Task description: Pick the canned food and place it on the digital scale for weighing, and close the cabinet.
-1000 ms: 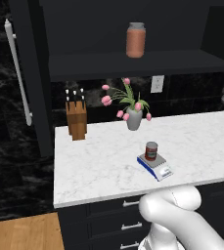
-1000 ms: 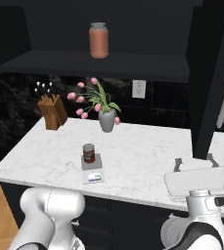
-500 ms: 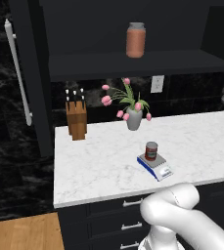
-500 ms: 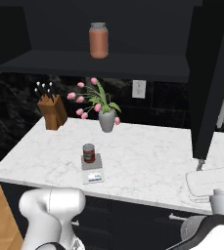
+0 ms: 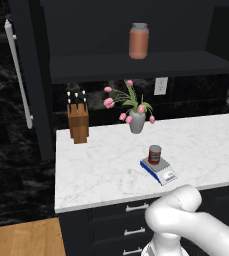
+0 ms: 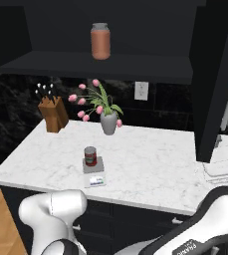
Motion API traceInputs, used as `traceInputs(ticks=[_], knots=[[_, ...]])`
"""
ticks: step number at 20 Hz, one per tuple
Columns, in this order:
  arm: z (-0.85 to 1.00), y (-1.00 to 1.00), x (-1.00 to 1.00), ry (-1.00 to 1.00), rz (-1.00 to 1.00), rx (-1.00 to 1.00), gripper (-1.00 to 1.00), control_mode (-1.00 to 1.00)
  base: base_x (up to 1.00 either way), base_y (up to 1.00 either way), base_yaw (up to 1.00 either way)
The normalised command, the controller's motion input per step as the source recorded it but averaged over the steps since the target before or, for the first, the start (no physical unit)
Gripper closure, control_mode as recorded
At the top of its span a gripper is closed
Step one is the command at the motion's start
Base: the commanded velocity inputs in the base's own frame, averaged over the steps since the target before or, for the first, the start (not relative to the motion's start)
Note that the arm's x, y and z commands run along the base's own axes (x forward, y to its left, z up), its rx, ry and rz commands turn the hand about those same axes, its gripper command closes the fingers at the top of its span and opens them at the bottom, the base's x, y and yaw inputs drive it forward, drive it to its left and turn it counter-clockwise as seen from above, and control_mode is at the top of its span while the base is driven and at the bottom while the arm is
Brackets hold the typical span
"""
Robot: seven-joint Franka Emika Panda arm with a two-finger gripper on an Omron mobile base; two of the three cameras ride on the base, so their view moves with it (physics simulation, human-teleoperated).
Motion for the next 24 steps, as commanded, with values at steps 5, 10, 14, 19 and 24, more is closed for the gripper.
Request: traceInputs(ticks=[5, 10, 14, 19, 24], knots=[[1.00, 0.54, 0.13, -0.01, 0.02, -0.17, -1.00, -1.00, 0.00, 0.00, 0.00], [1.00, 0.93, 0.18, -0.23, 0.05, -0.20, -1.00, -1.00, 0.00, 0.00, 0.00], [0.99, 1.00, 0.11, -0.45, 0.06, -0.25, -1.00, -1.00, 0.00, 0.00, 0.00], [0.59, 1.00, 0.51, -0.28, 0.00, -0.24, -1.00, -1.00, 0.00, 0.00, 0.00], [0.17, 1.00, 0.75, -0.05, 0.00, -0.20, -1.00, -1.00, 0.00, 0.00, 0.00]])
